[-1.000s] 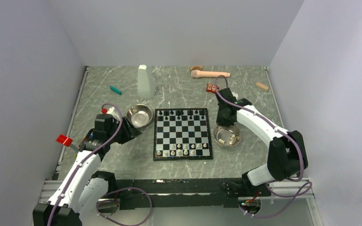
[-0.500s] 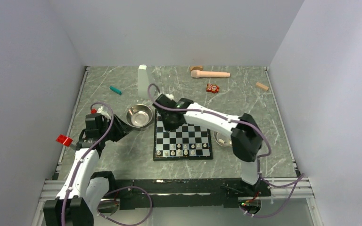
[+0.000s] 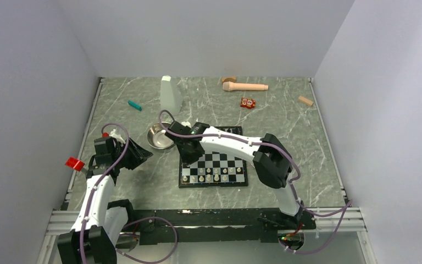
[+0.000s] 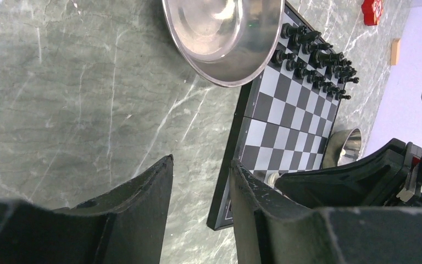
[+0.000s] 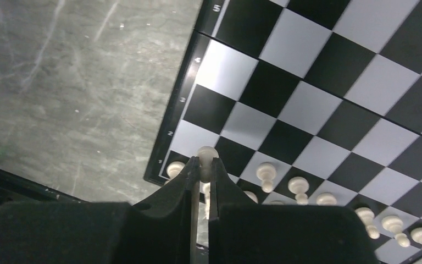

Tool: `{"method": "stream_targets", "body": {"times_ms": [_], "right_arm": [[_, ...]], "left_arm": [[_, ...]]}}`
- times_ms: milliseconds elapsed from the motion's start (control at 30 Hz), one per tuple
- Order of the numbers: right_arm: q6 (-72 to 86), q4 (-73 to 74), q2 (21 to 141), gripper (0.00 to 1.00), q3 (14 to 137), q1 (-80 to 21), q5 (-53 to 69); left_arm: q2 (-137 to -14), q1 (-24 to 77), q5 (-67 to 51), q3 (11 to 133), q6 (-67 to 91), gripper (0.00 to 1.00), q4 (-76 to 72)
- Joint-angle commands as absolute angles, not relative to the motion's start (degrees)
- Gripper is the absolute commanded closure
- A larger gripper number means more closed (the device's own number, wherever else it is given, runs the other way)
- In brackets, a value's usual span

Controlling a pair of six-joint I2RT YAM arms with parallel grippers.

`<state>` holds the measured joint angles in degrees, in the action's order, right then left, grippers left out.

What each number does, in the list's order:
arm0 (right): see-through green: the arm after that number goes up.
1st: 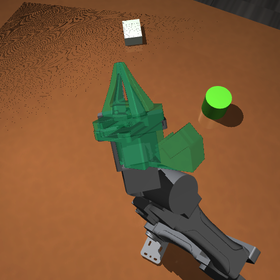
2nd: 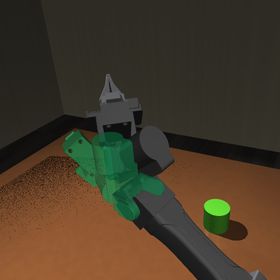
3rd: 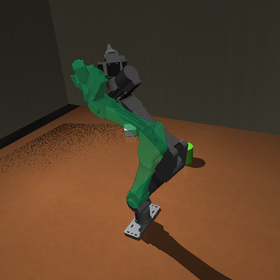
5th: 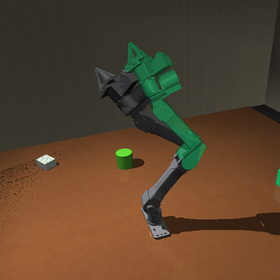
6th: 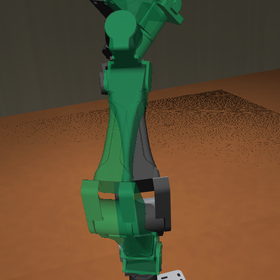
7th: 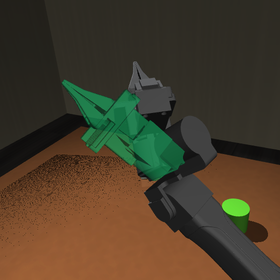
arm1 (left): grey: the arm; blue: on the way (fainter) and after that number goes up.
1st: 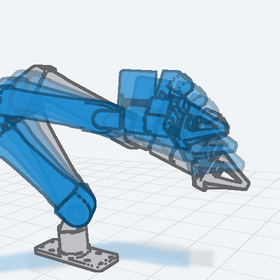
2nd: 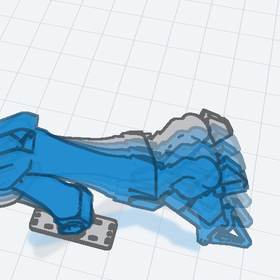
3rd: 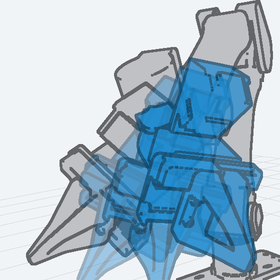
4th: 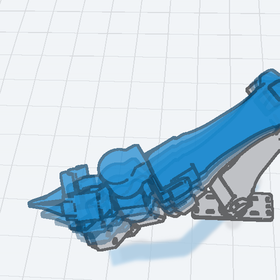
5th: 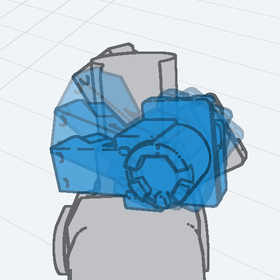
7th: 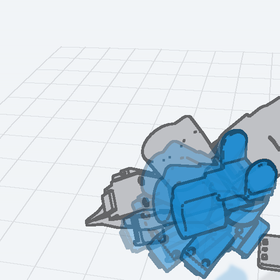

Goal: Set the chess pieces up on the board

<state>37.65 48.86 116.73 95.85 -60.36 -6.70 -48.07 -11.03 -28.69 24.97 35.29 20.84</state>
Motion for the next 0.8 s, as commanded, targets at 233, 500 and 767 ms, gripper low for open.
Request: {"method": "stream_targets", "body": {"times_ms": [233,500,767], "right_arm": [[39.4,52.6,122.1,1.00,102.9,-62.2,-5.9],[39.8,52.5,122.8,1.00,102.3,-62.2,-5.9],[39.9,52.0,123.1,1.00,101.4,-62.1,-4.8]], "left_arm": [[-47.0,-12.8,-31.3,25.4,32.9,0.49,20.5],[-47.9,-13.4,-32.2,25.8,32.6,0.49,19.9],[-47.4,-13.7,-32.4,25.6,32.6,0.49,20.1]]}}
